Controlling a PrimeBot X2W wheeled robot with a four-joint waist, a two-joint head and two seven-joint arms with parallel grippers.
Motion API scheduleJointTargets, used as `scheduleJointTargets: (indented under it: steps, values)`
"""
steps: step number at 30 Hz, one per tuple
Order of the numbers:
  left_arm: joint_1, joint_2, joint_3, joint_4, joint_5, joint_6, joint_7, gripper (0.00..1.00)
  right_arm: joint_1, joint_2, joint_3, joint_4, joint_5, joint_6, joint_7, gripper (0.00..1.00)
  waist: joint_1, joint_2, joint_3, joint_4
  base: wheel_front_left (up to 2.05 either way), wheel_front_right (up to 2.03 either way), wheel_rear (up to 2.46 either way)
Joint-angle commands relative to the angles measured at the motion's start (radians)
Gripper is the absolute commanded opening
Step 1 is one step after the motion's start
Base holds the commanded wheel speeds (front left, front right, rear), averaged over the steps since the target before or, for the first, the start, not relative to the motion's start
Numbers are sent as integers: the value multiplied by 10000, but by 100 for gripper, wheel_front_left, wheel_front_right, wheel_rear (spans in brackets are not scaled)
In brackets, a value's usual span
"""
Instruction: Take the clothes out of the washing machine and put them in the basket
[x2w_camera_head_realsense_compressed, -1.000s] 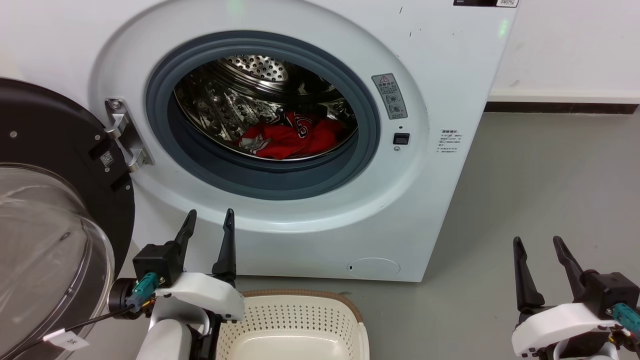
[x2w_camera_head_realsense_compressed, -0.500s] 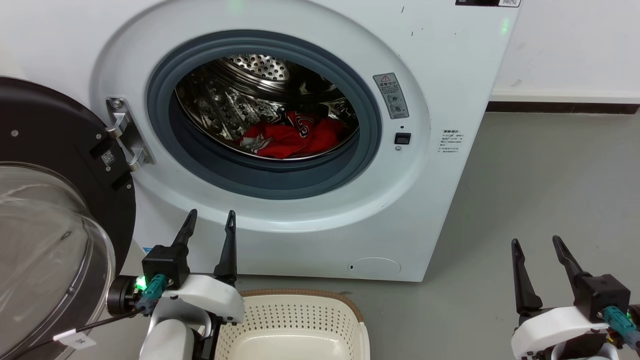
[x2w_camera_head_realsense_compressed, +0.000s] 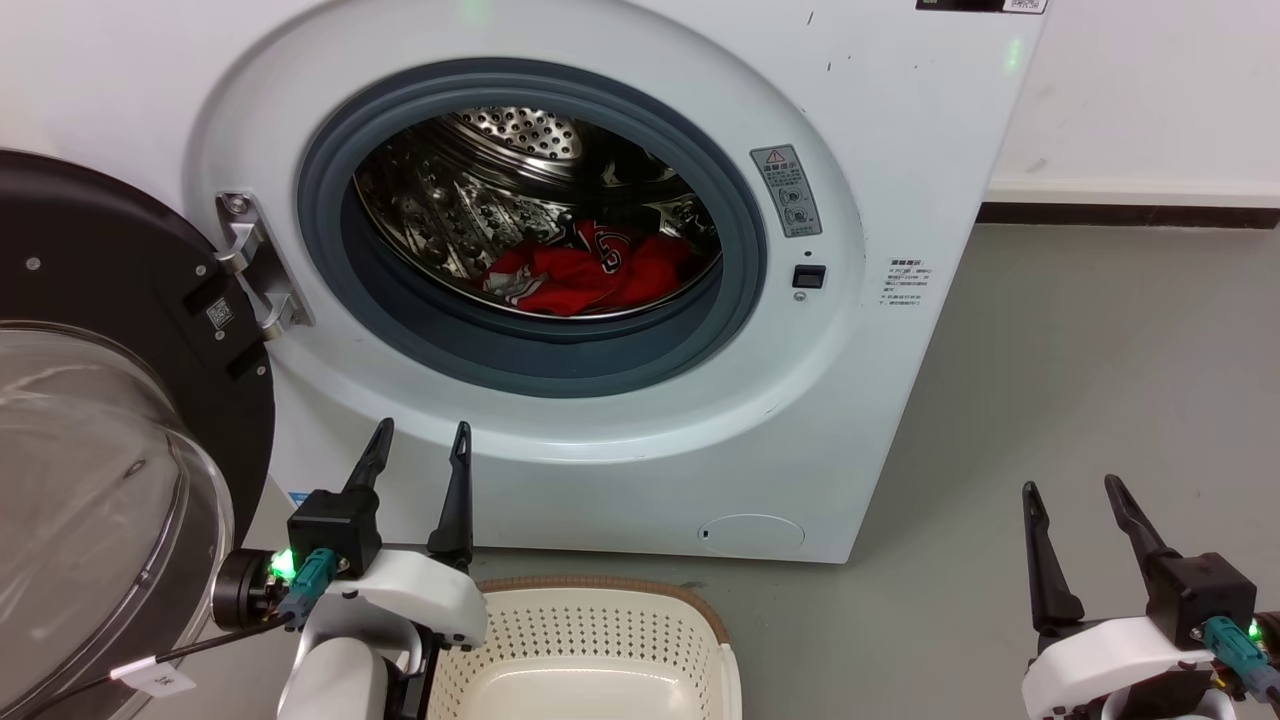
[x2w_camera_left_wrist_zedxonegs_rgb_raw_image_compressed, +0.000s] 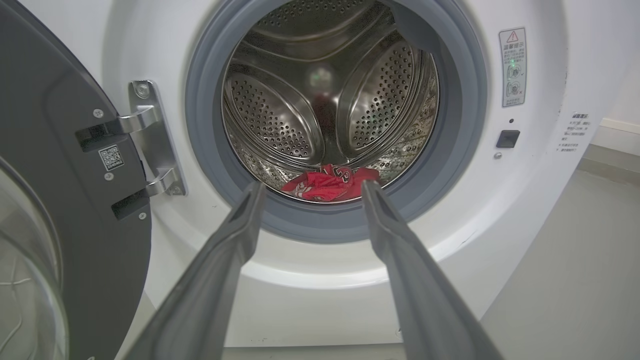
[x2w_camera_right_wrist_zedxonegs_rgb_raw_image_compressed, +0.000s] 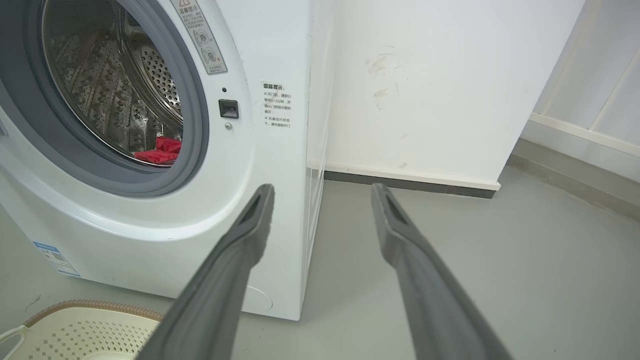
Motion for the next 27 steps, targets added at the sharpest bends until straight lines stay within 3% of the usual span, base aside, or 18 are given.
scheduleJointTargets:
  steps: [1, 12, 18, 27]
  values:
    - [-108, -4, 16, 18, 27, -3, -75, 100, 29, -15, 1, 24, 35, -3, -56, 100, 0, 0, -1, -3, 0, 0, 0]
    - [-923, -9, -35, 200, 137, 80, -73, 100, -309, -14, 66, -207, 172, -3, -52, 100, 0, 0, 446, -139, 0, 0, 0]
    - [-2431, 71, 94, 739, 124, 166, -53, 100, -643, -11, 360, -650, 283, -5, -30, 100, 0, 0, 1301, -593, 0, 0, 0]
    - [-5071, 763, 187, 2469, 185, -20, -53, 100, -1207, -4, 691, -1047, 351, -3, -135, 100, 0, 0, 2881, -1422, 0, 0, 0]
